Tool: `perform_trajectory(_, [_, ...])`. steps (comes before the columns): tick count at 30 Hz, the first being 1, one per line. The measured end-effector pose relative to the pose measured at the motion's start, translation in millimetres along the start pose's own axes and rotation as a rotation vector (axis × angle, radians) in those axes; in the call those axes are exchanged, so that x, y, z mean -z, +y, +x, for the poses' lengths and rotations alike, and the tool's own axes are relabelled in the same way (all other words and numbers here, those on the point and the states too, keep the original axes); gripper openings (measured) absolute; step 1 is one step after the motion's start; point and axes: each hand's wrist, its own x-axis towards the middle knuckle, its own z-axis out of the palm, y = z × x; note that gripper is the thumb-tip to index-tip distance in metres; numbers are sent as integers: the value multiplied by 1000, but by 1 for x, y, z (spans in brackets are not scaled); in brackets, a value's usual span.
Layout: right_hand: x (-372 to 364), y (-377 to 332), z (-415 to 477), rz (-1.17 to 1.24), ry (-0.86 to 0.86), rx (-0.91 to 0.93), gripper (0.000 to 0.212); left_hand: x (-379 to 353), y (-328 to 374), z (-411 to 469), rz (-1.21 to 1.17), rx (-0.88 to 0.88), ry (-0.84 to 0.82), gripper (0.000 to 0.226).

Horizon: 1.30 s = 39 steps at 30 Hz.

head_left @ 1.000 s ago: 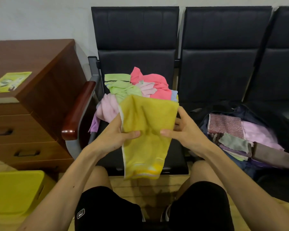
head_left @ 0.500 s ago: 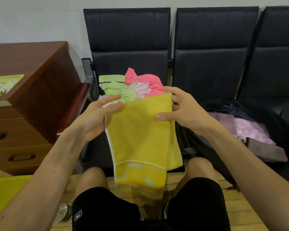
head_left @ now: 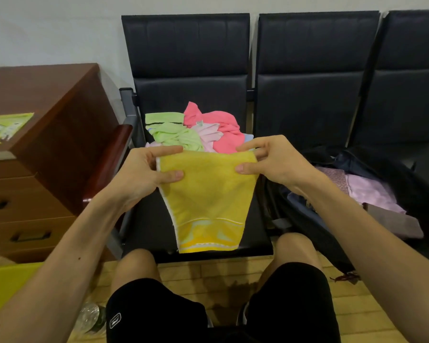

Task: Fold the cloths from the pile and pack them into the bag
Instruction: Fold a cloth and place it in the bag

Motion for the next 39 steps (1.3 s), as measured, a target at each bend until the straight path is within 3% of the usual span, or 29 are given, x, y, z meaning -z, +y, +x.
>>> perform_trajectory(3, [2,6,2,227,76,4,34,0,-3,2,11,-23,55,65])
perform_trajectory(10, [-5,14,2,176,211,108,31,0,-16,9,163,-59,162,61])
perform_trajectory(14, [-9,17,2,52,287,161,29,3,-23,14,323,-102,220,54])
perform_trajectory(19, [-15,26,2,-139,392,171,21,-3,-22,12,433,-136,279,30])
perform_trajectory(26, [-18,33,0,-242,471,219,8,-10,-19,8,471,-167,354,13])
perform_trajectory(34, [-10,40,-2,-73,346,142,10,-7,-20,6,388,-216,296,17])
perform_trajectory(39, [-3,46,-8,168,300,84,11,-11,-15,0,170,-284,85,8])
